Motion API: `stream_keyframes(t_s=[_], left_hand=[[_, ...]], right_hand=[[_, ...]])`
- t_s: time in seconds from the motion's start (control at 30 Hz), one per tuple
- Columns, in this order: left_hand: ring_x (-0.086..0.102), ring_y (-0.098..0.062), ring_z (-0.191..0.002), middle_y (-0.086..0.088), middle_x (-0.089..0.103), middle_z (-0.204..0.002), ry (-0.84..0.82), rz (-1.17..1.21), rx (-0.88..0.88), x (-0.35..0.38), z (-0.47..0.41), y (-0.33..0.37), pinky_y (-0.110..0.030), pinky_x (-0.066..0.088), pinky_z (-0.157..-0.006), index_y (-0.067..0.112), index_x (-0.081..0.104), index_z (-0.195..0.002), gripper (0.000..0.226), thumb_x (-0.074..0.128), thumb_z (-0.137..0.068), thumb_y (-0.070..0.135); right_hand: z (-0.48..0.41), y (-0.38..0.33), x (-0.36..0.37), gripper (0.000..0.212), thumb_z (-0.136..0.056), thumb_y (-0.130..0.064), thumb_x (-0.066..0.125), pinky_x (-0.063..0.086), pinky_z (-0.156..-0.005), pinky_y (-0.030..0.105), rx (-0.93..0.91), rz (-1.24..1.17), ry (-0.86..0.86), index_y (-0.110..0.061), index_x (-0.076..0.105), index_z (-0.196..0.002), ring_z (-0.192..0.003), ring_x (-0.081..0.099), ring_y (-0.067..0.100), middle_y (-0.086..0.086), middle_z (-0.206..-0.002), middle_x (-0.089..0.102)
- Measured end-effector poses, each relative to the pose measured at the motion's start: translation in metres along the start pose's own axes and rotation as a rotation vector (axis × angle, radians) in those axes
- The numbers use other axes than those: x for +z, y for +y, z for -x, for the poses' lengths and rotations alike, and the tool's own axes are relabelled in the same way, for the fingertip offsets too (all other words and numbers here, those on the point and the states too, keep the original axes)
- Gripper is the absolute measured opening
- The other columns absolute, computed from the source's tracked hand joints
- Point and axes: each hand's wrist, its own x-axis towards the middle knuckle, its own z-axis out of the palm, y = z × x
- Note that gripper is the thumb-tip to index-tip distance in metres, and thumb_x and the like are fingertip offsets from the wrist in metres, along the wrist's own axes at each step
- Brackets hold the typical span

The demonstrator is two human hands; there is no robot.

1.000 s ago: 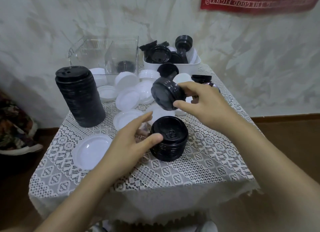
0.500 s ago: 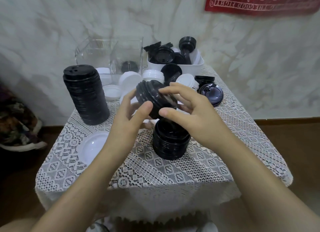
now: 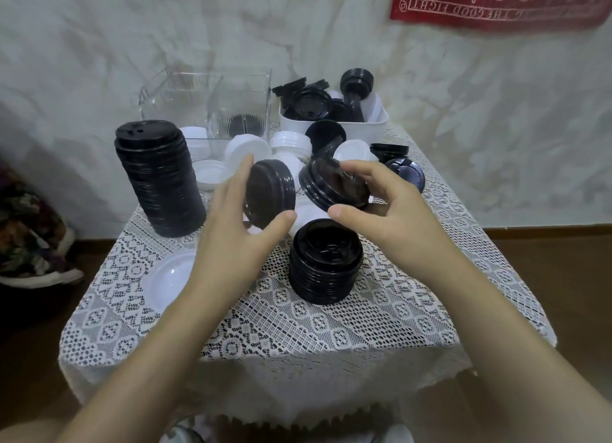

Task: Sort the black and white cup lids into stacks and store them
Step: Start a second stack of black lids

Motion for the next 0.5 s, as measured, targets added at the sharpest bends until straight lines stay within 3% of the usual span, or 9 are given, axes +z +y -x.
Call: stream_keyframes(t_s=[0.07, 0.13, 0.3, 0.43, 0.5], left_hand=[[0.044, -0.002, -0.136, 0.018, 0.041, -0.150, -0.017, -0.118, 0.028, 0.000, 0.001, -0.002, -0.042, 0.044, -0.112, 0.053, 0.019, -0.158, 0.089, 0.073, -0.087, 0.053], [0.041, -0.003, -0.139, 0.020, 0.041, -0.152, -0.032, -0.155, 0.025, 0.001, 0.001, -0.002, -0.043, 0.041, -0.114, 0.051, 0.018, -0.159, 0.089, 0.072, -0.088, 0.052], [0.044, -0.003, -0.138, 0.026, 0.040, -0.150, -0.038, -0.110, -0.039, -0.003, 0.000, -0.006, -0.048, 0.045, -0.111, 0.057, 0.019, -0.156, 0.091, 0.065, -0.079, 0.068], [0.059, -0.009, -0.117, 0.027, 0.044, -0.139, -0.054, -0.128, -0.077, -0.004, 0.003, -0.009, -0.047, 0.048, -0.104, 0.059, 0.019, -0.155, 0.089, 0.061, -0.078, 0.071], [0.059, -0.014, -0.119, 0.024, 0.046, -0.143, -0.067, -0.153, -0.083, -0.004, 0.005, -0.011, -0.049, 0.048, -0.105, 0.057, 0.020, -0.156, 0.088, 0.061, -0.079, 0.071]], right_hand=[[0.002, 0.004, 0.000, 0.047, -0.081, -0.031, 0.086, 0.059, -0.096, 0.034, 0.043, 0.035, 0.000, -0.047, 0.066, -0.120, -0.099, 0.074, 0.011, -0.017, -0.116, 0.071], [0.004, 0.006, -0.001, 0.055, -0.072, -0.047, 0.086, 0.058, -0.097, 0.041, 0.089, 0.069, -0.022, -0.048, 0.065, -0.123, -0.098, 0.074, 0.015, -0.014, -0.122, 0.069], [0.010, 0.004, -0.013, 0.052, -0.077, -0.037, 0.089, 0.050, -0.093, 0.026, 0.128, 0.160, -0.208, -0.045, 0.067, -0.124, -0.102, 0.065, -0.005, -0.023, -0.120, 0.066], [0.015, 0.013, -0.008, 0.062, -0.066, -0.058, 0.080, 0.046, -0.110, 0.034, 0.142, 0.271, -0.289, -0.052, 0.063, -0.126, -0.123, 0.055, -0.006, -0.028, -0.130, 0.059], [0.017, 0.016, -0.007, 0.062, -0.067, -0.059, 0.077, 0.045, -0.111, 0.036, 0.131, 0.283, -0.301, -0.053, 0.062, -0.126, -0.125, 0.054, -0.006, -0.029, -0.131, 0.058]])
